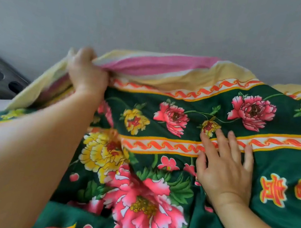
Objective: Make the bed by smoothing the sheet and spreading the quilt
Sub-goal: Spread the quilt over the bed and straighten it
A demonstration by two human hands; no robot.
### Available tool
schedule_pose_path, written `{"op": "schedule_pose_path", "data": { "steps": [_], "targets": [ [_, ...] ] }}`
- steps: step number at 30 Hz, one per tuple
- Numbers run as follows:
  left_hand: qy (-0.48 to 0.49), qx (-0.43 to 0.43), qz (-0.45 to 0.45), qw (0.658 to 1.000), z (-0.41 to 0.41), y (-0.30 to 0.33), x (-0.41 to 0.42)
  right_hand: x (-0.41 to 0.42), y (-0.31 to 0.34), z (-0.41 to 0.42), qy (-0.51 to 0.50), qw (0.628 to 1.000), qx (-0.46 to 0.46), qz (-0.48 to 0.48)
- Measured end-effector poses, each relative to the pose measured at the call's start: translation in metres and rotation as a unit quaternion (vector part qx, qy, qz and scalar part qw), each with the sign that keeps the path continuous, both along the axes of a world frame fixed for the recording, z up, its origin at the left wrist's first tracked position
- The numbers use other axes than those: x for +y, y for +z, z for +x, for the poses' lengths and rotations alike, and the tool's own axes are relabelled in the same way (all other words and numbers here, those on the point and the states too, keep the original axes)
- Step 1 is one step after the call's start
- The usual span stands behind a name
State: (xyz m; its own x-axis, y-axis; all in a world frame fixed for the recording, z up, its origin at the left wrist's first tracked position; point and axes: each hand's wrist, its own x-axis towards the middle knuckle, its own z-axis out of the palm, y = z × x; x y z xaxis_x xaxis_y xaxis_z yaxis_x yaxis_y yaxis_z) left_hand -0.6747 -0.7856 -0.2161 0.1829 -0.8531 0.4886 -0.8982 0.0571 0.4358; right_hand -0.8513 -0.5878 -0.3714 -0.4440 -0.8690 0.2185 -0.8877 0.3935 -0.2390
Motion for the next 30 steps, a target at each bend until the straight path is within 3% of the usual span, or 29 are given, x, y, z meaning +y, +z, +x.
{"op": "schedule_pose_path", "data": {
  "steps": [2, 6, 9, 12, 14, 17, 19, 25, 30],
  "targets": [
    [-0.072, -0.04, -0.01, 0.997, -0.034, 0.023, -0.028, -0.002, 0.001, 0.001, -0.004, 1.0, 0.0, 0.004],
    [-0.082, -0.086, 0.06, 0.991, -0.06, 0.0, -0.058, -0.003, 0.0, 0.004, -0.006, 1.0, 0.009, -0.014],
    [-0.091, -0.082, 0.216, 0.969, -0.048, -0.063, -0.072, -0.007, -0.004, -0.001, -0.003, 0.999, 0.028, -0.025],
    [-0.043, -0.116, 0.367, 0.922, -0.035, -0.105, -0.059, -0.006, -0.007, -0.002, 0.001, 0.999, 0.031, -0.032],
    [-0.042, -0.148, 0.37, 0.916, -0.031, -0.117, -0.04, -0.007, -0.009, -0.001, -0.001, 0.999, 0.028, -0.038],
    [-0.042, -0.072, 0.32, 0.944, -0.029, -0.116, 0.0, -0.006, -0.01, -0.002, -0.004, 0.999, 0.017, -0.047],
    [-0.052, -0.06, 0.328, 0.941, -0.031, -0.118, 0.031, -0.007, -0.009, -0.003, -0.006, 0.999, 0.011, -0.045],
    [-0.112, -0.099, 0.473, 0.868, -0.055, -0.109, 0.18, -0.001, 0.004, -0.006, 0.021, 0.998, -0.057, 0.008],
    [-0.154, -0.129, 0.567, 0.799, -0.049, -0.086, 0.254, 0.013, 0.028, -0.036, 0.185, 0.951, -0.153, 0.196]
  ]
}}
